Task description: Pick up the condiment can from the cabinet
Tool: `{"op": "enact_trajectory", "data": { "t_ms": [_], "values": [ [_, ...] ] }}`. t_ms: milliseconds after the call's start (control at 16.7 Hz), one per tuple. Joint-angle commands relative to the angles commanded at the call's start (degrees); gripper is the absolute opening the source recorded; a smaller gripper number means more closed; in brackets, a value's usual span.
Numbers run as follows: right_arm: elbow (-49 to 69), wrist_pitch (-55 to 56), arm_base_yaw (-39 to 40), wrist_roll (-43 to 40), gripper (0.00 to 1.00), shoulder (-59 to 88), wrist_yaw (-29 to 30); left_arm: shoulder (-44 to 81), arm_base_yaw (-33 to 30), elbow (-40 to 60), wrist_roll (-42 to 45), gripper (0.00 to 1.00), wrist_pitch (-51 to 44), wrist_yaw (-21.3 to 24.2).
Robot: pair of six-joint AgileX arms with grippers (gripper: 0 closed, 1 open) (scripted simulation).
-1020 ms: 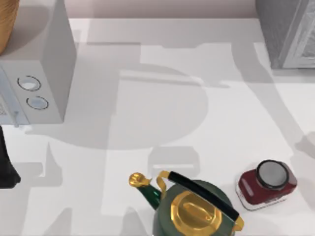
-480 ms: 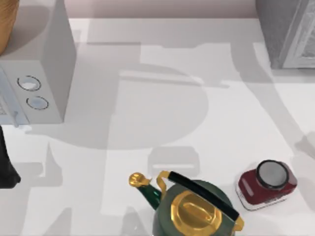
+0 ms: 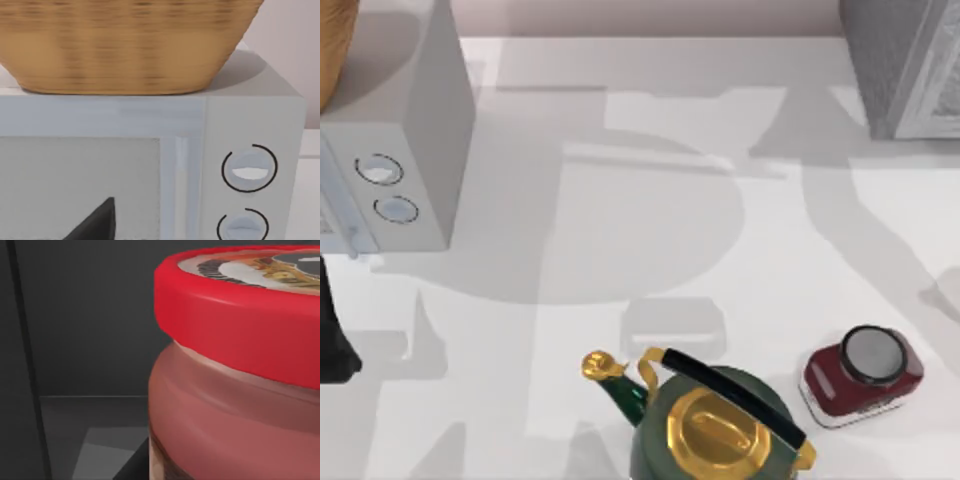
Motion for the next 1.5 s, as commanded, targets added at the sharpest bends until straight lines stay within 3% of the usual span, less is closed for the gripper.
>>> {"op": "enact_trajectory", "data": {
  "t_ms": [420, 720, 960, 1500],
  "values": [
    [-0.5, -1.3, 1.2, 0.1, 0.00, -2.1, 1.3, 0.0, 0.0, 0.0, 0.0, 1.00, 0.0, 0.0],
    [-12.5, 3.5, -2.8, -0.2, 0.00, -10.5, -2.8, 0.0, 0.0, 0.0, 0.0, 1.00, 0.0, 0.0],
    [-32.9, 10.3, -8.9, -0.6, 0.00, -23.0, -8.9, 0.0, 0.0, 0.0, 0.0, 1.00, 0.0, 0.0],
    [-93.5, 29.7, -26.1, -1.4, 0.00, -58.5, -26.7, 0.0, 0.0, 0.0, 0.0, 1.00, 0.0, 0.0]
  ]
}}
